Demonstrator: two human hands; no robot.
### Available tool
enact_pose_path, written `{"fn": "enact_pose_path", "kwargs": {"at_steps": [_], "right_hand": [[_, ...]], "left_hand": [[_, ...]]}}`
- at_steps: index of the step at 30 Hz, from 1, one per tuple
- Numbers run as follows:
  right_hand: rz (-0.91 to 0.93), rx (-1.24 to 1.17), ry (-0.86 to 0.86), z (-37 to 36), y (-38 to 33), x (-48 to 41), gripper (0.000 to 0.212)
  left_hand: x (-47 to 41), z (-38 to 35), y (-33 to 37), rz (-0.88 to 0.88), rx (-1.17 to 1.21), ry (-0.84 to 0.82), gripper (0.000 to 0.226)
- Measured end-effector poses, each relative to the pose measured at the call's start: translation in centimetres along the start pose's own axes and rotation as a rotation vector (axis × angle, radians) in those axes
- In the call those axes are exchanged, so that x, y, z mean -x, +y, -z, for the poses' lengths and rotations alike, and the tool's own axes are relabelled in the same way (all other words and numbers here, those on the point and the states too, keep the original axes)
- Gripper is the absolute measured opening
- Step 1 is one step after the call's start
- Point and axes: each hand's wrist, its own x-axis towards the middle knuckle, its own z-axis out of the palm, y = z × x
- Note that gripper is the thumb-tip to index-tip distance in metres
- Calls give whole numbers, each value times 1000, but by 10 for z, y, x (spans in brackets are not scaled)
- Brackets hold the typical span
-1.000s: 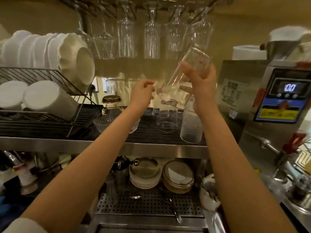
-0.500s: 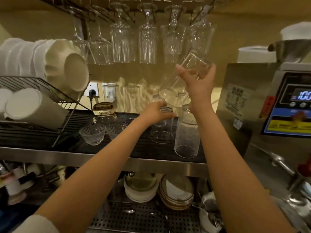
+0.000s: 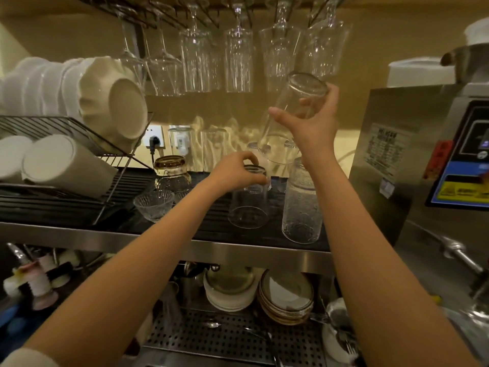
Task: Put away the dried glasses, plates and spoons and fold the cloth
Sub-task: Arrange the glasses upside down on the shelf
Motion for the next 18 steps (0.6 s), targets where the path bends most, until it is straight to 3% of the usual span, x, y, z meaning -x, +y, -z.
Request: {"fn": "enact_pose_path", "kwargs": {"at_steps": [12, 18], "right_hand": [[28, 63, -65, -29, -10, 9, 90], [39, 87, -74, -49, -10, 9, 87]], "left_hand": [[11, 21, -13, -53, 28, -21, 48], [-1, 48, -17, -114, 127, 157, 54]]}}
